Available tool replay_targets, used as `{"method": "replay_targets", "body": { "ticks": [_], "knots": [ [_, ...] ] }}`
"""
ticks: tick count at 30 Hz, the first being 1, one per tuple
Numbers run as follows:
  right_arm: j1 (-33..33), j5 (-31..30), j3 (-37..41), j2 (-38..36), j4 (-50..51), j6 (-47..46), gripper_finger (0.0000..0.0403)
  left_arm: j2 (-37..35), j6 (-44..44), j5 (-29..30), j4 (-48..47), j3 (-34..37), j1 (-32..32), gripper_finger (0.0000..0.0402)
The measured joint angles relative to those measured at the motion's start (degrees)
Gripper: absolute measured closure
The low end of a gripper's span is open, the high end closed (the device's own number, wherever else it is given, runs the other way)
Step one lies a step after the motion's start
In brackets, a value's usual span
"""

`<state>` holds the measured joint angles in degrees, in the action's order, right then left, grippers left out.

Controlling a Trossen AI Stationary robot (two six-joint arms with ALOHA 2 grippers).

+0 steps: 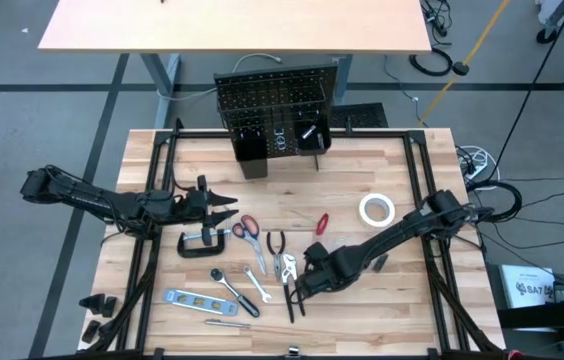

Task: Hang tools onto peg board
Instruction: Put the left wrench socket on the right black bin on the peg board

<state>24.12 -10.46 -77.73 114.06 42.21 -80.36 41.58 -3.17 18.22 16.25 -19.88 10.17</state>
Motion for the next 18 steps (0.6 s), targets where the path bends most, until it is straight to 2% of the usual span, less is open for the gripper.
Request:
{"method": "replay_targets", "body": {
  "ticks": [9,18],
  "knots": [
    [0.0,-2.9,0.0,0.4,-0.3,-0.9,0.0223,0.0,-0.9,0.0,0.0,0.0,0.0,0.027],
    [0.1,-1.1,-0.2,3.5,0.0,-0.1,0.0296,0.0,-0.8,0.0,0.1,0.0,0.0,0.027]
  ]
}}
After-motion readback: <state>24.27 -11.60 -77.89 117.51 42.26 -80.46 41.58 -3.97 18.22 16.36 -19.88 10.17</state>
